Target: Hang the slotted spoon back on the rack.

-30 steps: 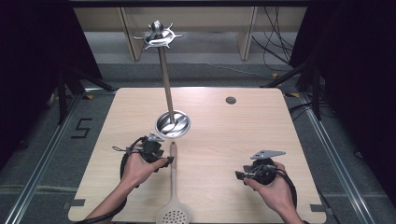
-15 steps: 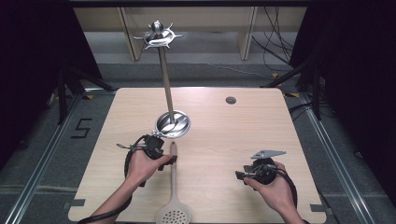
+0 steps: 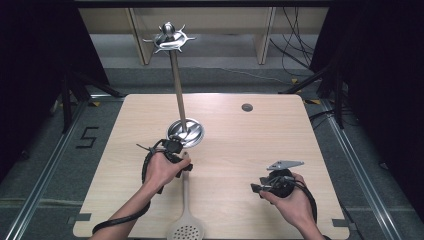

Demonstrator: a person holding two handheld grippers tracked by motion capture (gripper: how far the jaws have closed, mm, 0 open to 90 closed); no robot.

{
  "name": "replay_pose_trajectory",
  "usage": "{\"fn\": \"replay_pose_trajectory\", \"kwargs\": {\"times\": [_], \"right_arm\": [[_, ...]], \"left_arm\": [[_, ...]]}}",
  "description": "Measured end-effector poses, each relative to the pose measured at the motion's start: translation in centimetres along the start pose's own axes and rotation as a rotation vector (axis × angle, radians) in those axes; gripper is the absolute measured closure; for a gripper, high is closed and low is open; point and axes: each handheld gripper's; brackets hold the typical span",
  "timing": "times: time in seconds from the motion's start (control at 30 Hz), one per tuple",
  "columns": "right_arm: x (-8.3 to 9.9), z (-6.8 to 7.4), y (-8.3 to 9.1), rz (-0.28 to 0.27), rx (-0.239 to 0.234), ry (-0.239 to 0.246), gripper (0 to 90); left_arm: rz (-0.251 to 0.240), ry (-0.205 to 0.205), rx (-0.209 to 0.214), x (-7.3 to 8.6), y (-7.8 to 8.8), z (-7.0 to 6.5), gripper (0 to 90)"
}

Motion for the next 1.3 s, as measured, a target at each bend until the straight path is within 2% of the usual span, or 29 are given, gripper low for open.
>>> {"fn": "replay_pose_trajectory", "kwargs": {"times": [0.1, 0.17, 0.2, 0.27, 0.3, 0.37, 0.4, 0.47, 0.5, 0.57, 0.6, 0.63, 0.67, 0.7, 0.73, 0.77, 0.8, 0.83, 0.87, 0.9, 0.93, 0.97, 1.03, 1.17, 1.23, 1.27, 1.3], "right_arm": [[0.1, -0.2, -0.2, -0.004, 0.004, 0.013, 53.9], [0.1, -0.2, -0.2, 0.005, -0.005, -0.005, 53.9], [0.1, -0.2, -0.2, 0.026, -0.007, 0.002, 53.6], [0.1, -0.2, -0.4, 0.006, -0.01, -0.002, 53.6], [0.1, -0.2, -0.3, 0.031, -0.009, 0.009, 53.4], [0.1, -0.1, -0.5, 0.013, -0.015, 0.005, 53.3], [0.2, 0.2, -0.4, 0.029, -0.025, -0.027, 53.2], [0.1, 0.3, -0.4, 0.03, -0.026, -0.028, 53.1], [0.1, 0.1, -0.5, 0.021, -0.028, -0.012, 53.1], [0.1, 0.2, -0.5, 0.027, -0.03, -0.015, 53.1], [0.2, -0.1, -0.8, 0.009, -0.014, 0.0, 53.0], [0.2, 0.0, -0.7, 0.012, -0.02, -0.004, 53.0], [0.1, 0.0, -0.6, 0.027, -0.022, 0.006, 52.9], [0.1, 0.1, -0.6, 0.034, -0.028, -0.007, 52.9], [0.1, 0.1, -0.7, 0.028, -0.024, 0.004, 52.7], [0.1, 0.1, -0.7, 0.029, -0.024, 0.006, 52.6], [0.2, 0.1, -0.7, 0.032, -0.03, 0.003, 52.4], [0.1, -0.1, -0.8, 0.061, -0.025, 0.006, 52.3], [0.2, 0.1, -0.8, 0.038, -0.042, -0.002, 52.2], [0.2, 0.1, -0.8, 0.038, -0.042, -0.002, 52.2], [0.2, 0.1, -0.9, 0.039, -0.04, 0.004, 52.2], [0.2, 0.1, -0.9, 0.038, -0.044, 0.006, 52.1], [0.2, 0.2, -1.0, 0.027, -0.045, -0.005, 52.1], [0.2, 0.3, -0.9, 0.042, -0.056, 0.004, 52.1], [0.2, 0.3, -0.9, 0.044, -0.058, 0.003, 52.1], [0.2, 0.3, -0.9, 0.044, -0.058, 0.004, 52.1], [0.2, 0.3, -0.9, 0.044, -0.058, 0.004, 52.1]], "left_arm": [[0.028, 0.013, -0.009, -0.1, -0.6, 0.1, 40.7], [0.04, 0.008, -0.014, -0.2, -1.0, 0.2, 42.1], [0.047, 0.014, -0.019, -0.3, -1.2, 0.0, 43.9], [0.049, 0.014, -0.02, -0.3, -1.3, 0.0, 44.6], [0.069, 0.008, -0.024, -0.4, -1.4, -0.2, 45.2], [0.087, -0.015, -0.022, -0.5, -1.7, -0.1, 46.7], [0.087, -0.015, -0.022, -0.5, -1.7, -0.1, 46.9], [0.095, -0.023, -0.017, -0.4, -2.0, -0.1, 47.3], [0.107, -0.025, -0.027, -0.4, -2.1, -0.2, 49.2], [0.111, -0.025, -0.022, -0.3, -2.2, -0.1, 49.5], [0.098, -0.026, -0.018, -0.3, -2.4, -0.1, 50.0], [0.066, -0.022, -0.024, -0.1, -2.7, -0.2, 50.8], [0.079, -0.029, -0.023, -0.2, -2.8, -0.2, 51.4], [0.087, -0.036, -0.034, -0.2, -2.8, -0.2, 52.6], [0.082, -0.035, -0.042, -0.2, -2.9, -0.2, 53.5], [0.088, -0.034, -0.02, -0.2, -3.1, -0.2, 54.5], [0.095, -0.04, -0.033, -0.2, -3.1, -0.3, 55.1], [0.095, -0.044, -0.045, -0.2, -3.2, -0.3, 55.4], [0.095, -0.044, -0.045, -0.2, -3.2, -0.3, 55.4], [0.12, -0.042, -0.04, -0.3, -3.1, -0.4, 55.4], [0.122, -0.035, -0.037, -0.3, -3.2, -0.5, 55.8], [0.099, -0.053, -0.057, -0.3, -3.3, -0.5, 55.9], [0.104, -0.056, -0.06, -0.3, -3.3, -0.5, 56.1], [0.112, -0.058, -0.051, -0.4, -3.3, -0.6, 56.6], [0.142, -0.052, -0.037, -0.5, -3.2, -0.7, 57.2], [0.145, -0.073, -0.048, -0.6, -3.2, -0.6, 57.6], [0.145, -0.073, -0.048, -0.6, -3.2, -0.6, 58.3]]}}
Point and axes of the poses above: each handheld gripper's, and its own axes: y roughly backward along the jaws, x roughly out of its underside, z roughly to its left, and after that the axes turned 3 degrees about x, right-handed
